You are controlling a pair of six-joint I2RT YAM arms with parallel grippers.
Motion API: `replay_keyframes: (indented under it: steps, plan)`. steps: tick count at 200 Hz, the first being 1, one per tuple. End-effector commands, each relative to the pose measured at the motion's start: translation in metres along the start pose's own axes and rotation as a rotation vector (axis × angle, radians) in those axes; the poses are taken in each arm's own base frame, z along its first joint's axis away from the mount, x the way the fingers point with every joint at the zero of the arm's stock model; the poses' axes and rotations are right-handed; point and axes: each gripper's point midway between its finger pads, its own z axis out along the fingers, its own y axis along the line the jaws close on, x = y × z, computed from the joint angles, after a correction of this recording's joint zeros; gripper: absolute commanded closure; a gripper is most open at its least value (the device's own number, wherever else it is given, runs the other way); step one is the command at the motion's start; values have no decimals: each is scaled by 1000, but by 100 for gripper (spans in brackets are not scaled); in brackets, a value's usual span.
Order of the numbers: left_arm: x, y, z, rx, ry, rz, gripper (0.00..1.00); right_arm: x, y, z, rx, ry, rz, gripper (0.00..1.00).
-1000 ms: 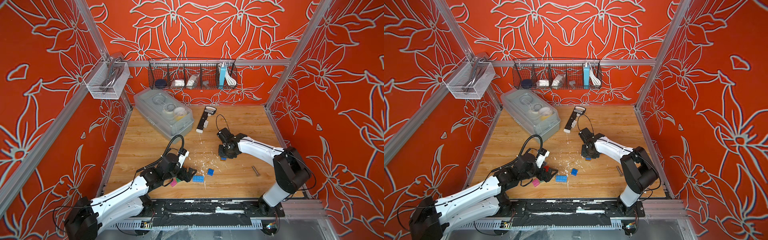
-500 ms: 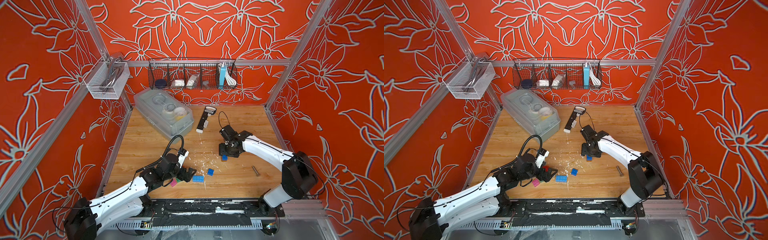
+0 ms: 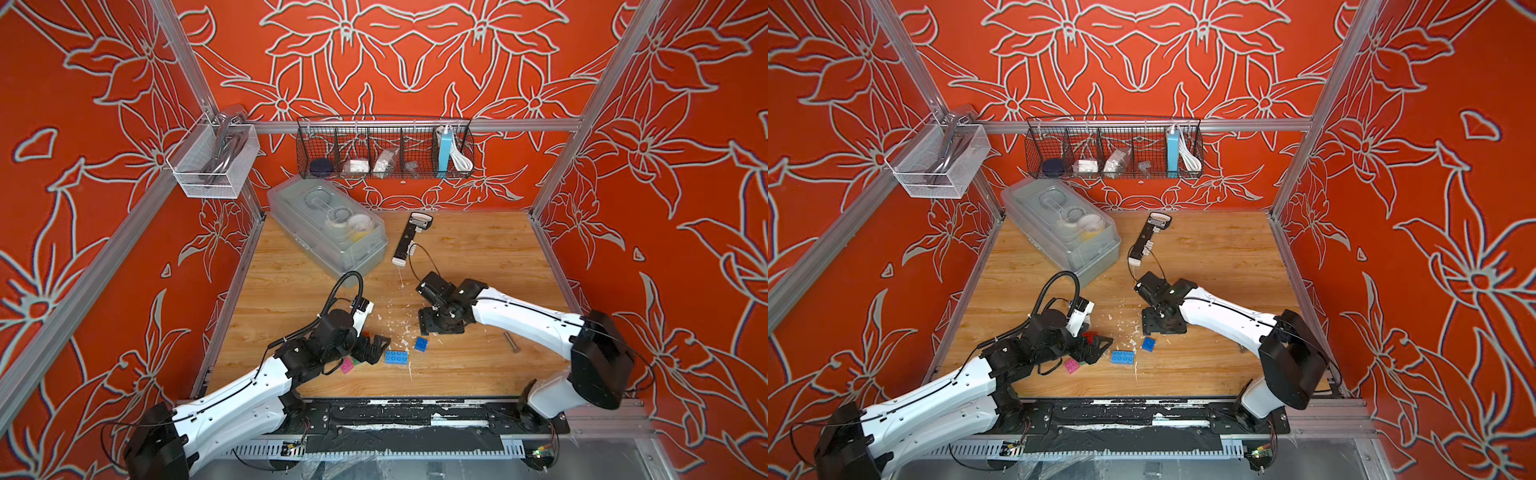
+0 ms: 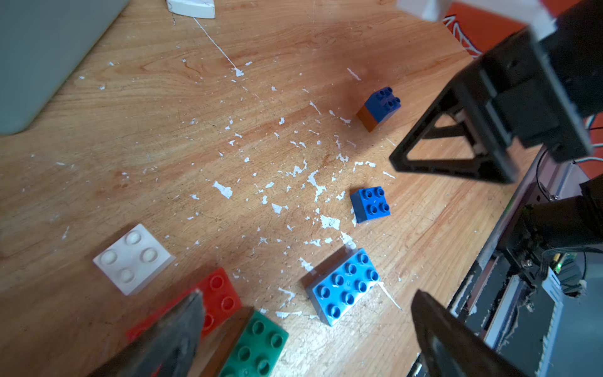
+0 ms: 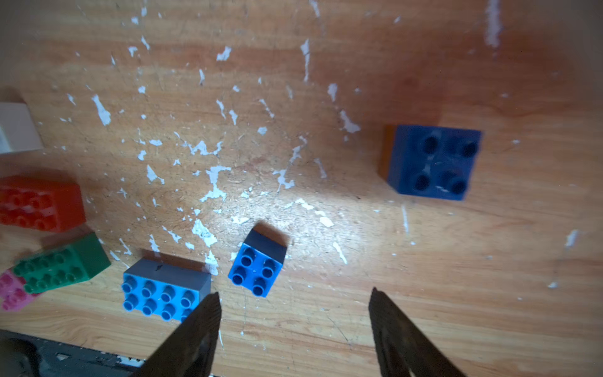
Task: Assemble a spoon with lego
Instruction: Pick up the lego brick from the center of the board.
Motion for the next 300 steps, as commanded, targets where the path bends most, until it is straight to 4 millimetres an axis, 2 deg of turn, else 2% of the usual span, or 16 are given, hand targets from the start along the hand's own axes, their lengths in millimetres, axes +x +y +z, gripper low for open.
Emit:
replay_keyframes:
  steps: [1,23,46,98,131,163,216,256,300]
  plan:
    - [2,0,-2,-4,0,4,2,-2,16,17,19,7,4,23]
    - [2,1,-3,-6,-3,4,2,2,22,31,49,37,-29,22]
    - [2,1,-3,-8,-2,4,2,9,18,38,90,66,-54,23]
    - [2,1,-2,-9,1,5,2,18,10,32,80,61,-46,34]
    - [2,1,-2,-9,0,4,2,26,-1,31,101,67,-44,43]
    - [2,1,-3,-8,-1,4,2,30,-7,31,116,73,-42,44]
    - [3,1,-2,-10,4,3,2,31,3,33,55,75,-43,51]
    - [3,1,-2,-9,4,3,2,34,0,38,72,91,-44,56]
    - [3,1,-2,-8,6,5,2,31,-1,33,76,78,-53,71]
